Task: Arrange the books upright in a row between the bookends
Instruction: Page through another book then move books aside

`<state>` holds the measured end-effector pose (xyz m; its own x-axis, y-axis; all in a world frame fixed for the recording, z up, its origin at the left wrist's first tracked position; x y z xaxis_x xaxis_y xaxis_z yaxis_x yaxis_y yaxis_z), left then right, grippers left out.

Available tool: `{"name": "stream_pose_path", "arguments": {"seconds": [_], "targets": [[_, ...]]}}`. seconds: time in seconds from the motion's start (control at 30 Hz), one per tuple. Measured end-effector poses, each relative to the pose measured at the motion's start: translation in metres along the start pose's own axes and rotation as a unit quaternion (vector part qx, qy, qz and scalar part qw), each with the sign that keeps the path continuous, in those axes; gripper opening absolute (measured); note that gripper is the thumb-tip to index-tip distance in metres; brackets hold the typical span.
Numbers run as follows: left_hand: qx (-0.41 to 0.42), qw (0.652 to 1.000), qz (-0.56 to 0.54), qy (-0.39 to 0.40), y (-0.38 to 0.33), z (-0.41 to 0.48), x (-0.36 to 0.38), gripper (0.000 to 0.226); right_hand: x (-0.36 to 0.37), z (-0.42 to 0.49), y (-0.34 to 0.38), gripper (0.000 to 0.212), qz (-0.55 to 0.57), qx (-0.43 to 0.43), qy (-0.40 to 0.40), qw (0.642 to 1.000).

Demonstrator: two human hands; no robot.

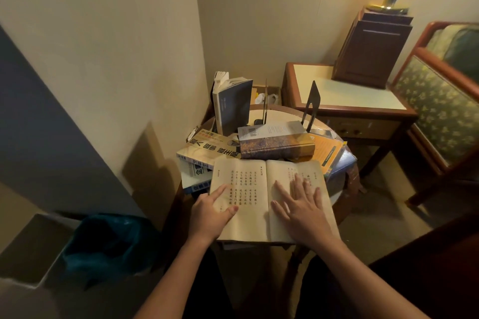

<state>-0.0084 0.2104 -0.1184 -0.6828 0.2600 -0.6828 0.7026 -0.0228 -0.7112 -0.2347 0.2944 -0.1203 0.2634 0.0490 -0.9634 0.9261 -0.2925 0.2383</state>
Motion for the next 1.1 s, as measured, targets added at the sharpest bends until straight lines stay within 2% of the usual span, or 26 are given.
{"name": "stream_pose_path", "arguments": {"seconds": [0.2,0.33,0.43,0.63,0.97,1.1], "targets": [[-0.018,0.998,-0.063,0.014,-0.001,0.002,-0.002,0.075,-0.005,-0.015,-0.033,0.064,0.091,0.087,-0.042,0.991],[-0.022,0.992,-0.117,0.037,-0.005,0.001,-0.007,0.074,-0.009,-0.020,-0.045,0.067,0.220,0.163,-0.051,0.960],[-0.029,0.982,-0.181,0.052,-0.008,0.002,-0.011,0.074,-0.016,-0.019,-0.048,0.067,0.259,0.182,-0.060,0.947],[-0.004,0.974,-0.220,0.063,-0.022,0.005,-0.038,0.075,-0.045,-0.014,-0.042,0.067,0.297,0.134,-0.069,0.943],[0.104,0.985,-0.120,0.073,-0.067,-0.001,-0.051,0.066,-0.078,-0.009,0.010,0.060,0.447,0.013,-0.041,0.893],[0.118,0.975,-0.173,0.080,-0.082,-0.005,-0.045,0.064,-0.088,-0.009,0.029,0.065,0.479,-0.012,-0.035,0.877]]}}
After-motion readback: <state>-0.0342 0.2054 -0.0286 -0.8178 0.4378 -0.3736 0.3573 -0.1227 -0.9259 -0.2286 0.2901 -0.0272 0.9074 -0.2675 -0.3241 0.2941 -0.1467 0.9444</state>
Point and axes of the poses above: each hand's wrist, its own z-axis towards the middle knuckle, its own x-axis out of the palm, y = z × x, the point moved 5 cm from there along z, towards the middle knuckle, and after that the axes turned 1 degree about z, right-handed, at the moved point
